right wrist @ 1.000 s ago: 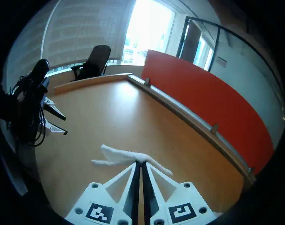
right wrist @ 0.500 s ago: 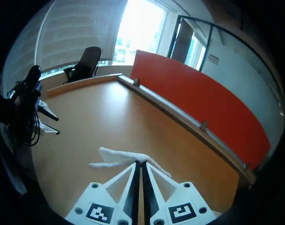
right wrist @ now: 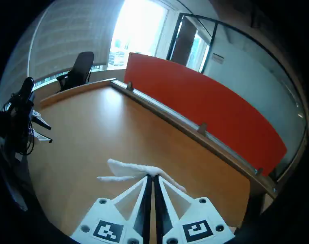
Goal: Fold towel
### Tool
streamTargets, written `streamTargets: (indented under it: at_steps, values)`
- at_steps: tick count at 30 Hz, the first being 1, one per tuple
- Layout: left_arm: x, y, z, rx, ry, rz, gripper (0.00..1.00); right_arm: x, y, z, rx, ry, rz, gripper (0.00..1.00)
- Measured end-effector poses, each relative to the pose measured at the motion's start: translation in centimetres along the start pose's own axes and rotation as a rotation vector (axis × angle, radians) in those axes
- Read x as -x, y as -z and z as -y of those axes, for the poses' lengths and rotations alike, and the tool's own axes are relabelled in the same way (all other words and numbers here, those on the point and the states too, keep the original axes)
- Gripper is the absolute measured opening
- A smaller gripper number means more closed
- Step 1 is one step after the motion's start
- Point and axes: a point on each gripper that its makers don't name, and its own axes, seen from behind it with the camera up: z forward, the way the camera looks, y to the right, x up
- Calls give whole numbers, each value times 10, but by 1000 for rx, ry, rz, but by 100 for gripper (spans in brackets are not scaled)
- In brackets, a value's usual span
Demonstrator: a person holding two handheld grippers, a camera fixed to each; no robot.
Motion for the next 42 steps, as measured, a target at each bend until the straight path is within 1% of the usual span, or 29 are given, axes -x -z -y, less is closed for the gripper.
streamTargets:
  at_steps: [7, 21, 27, 33, 42]
  values:
    - [-1, -1, 3, -5, -3, 4, 95, 10, 7, -28, 40, -22, 16, 4]
    - [-5, -5, 7, -12, -6, 11, 95, 28, 22, -95, 131, -49, 54, 4]
    - [-7, -7, 6, -15, -9, 15, 95, 35, 26, -122, 163, -61, 68, 4]
    - [-8, -9, 6, -17, -13, 19, 95, 41, 31, -147, 194, -59, 84, 4]
    - [-10, -11, 4, -20, -13, 24, 95, 49, 44, -188, 244, -74, 106, 4]
